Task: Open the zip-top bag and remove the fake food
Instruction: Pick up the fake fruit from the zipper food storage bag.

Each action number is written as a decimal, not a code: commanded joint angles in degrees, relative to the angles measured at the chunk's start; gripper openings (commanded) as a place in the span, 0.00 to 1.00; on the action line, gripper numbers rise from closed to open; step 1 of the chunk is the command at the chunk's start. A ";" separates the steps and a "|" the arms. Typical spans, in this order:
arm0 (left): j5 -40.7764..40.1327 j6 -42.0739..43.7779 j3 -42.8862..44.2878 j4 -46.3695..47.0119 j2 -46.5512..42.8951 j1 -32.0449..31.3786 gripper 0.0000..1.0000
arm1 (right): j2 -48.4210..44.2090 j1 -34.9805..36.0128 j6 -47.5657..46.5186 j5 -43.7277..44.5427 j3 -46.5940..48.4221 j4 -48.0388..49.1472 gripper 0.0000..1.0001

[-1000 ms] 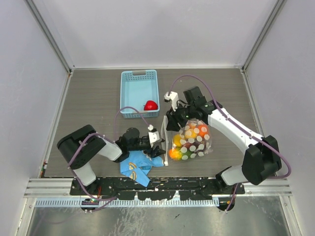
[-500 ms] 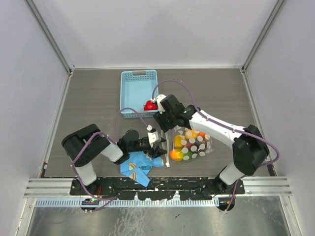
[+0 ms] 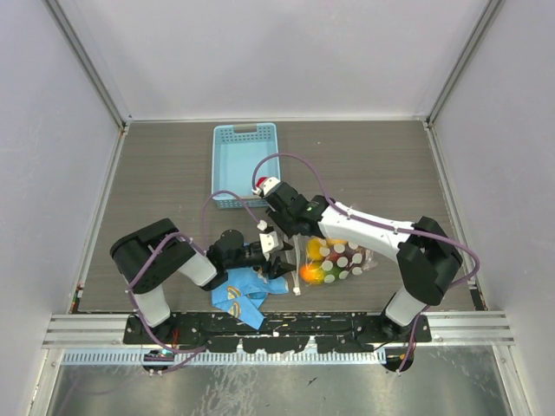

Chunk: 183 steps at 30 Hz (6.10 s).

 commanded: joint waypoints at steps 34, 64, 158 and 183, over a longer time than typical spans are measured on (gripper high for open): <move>1.11 -3.85 1.69 9.46 2.34 -0.53 0.59 | -4.66 -2.95 1.59 -2.92 -0.97 1.06 0.70; -1.63 -4.88 0.90 11.98 3.59 -0.85 0.58 | -4.94 -1.77 -5.17 -1.32 -5.09 2.22 0.14; -25.53 -1.62 15.66 4.80 13.27 -8.42 0.64 | -13.12 -20.75 -13.55 -60.16 -4.83 0.72 0.11; -23.85 -2.54 14.35 3.68 12.37 -8.46 0.66 | -15.47 -43.16 -22.87 -33.24 -7.42 -3.35 0.60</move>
